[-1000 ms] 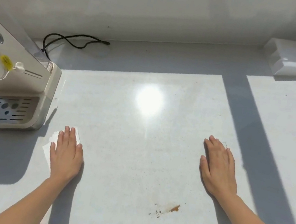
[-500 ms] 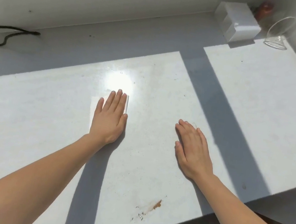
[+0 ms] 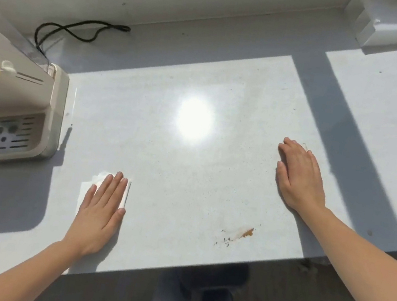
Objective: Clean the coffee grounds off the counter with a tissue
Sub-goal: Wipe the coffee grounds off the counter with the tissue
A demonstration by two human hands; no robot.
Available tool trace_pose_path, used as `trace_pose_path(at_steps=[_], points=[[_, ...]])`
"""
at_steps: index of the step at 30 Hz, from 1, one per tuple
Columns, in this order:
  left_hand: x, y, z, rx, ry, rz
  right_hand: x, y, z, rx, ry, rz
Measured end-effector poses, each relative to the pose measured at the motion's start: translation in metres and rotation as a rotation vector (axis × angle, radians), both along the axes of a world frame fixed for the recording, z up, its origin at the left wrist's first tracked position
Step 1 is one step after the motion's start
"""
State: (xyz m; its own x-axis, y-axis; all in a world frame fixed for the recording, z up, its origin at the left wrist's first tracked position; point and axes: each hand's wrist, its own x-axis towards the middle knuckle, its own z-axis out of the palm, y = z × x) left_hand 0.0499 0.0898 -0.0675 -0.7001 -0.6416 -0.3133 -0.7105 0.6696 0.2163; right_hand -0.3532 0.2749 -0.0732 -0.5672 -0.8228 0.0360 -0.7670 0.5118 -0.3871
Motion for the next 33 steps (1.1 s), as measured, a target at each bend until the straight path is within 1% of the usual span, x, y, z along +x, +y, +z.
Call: trace_pose_path(at_steps=[3, 6, 8, 10, 12, 14, 16, 18, 21, 25, 27, 33], points=[[-0.007, 0.047, 0.000, 0.016, 0.035, 0.116, 0.001, 0.001, 0.002, -0.006, -0.037, 0.010], [-0.036, 0.096, 0.000, 0.038, 0.088, 0.126, 0.004, 0.011, 0.007, -0.047, -0.112, -0.006], [-0.062, 0.123, 0.000, 0.068, 0.121, 0.110, -0.004, 0.030, 0.007, -0.048, -0.088, -0.037], [-0.090, 0.146, -0.001, 0.092, 0.137, 0.065, -0.021, 0.060, 0.004, -0.035, -0.057, -0.144], [-0.117, 0.163, 0.001, 0.130, 0.172, 0.032, -0.035, 0.085, 0.001, -0.031, -0.018, -0.302], [-0.141, 0.175, 0.004, 0.173, 0.207, 0.029, -0.040, 0.092, -0.002, -0.022, 0.015, -0.379], [-0.159, 0.185, 0.007, 0.225, 0.250, 0.051, -0.040, 0.090, -0.004, 0.007, 0.050, -0.365], [-0.173, 0.191, 0.007, 0.260, 0.286, 0.035, -0.041, 0.089, -0.006, 0.002, 0.045, -0.374], [-0.190, 0.199, 0.006, 0.254, 0.315, -0.023, -0.044, 0.090, -0.008, -0.002, 0.049, -0.376], [-0.193, 0.196, 0.001, 0.155, 0.206, -0.250, -0.043, 0.090, -0.007, -0.008, 0.039, -0.362], [-0.191, 0.193, 0.001, 0.142, 0.179, -0.326, -0.044, 0.091, -0.006, -0.015, 0.032, -0.360], [-0.190, 0.193, -0.001, 0.155, 0.190, -0.323, -0.044, 0.092, -0.007, -0.019, 0.032, -0.350]])
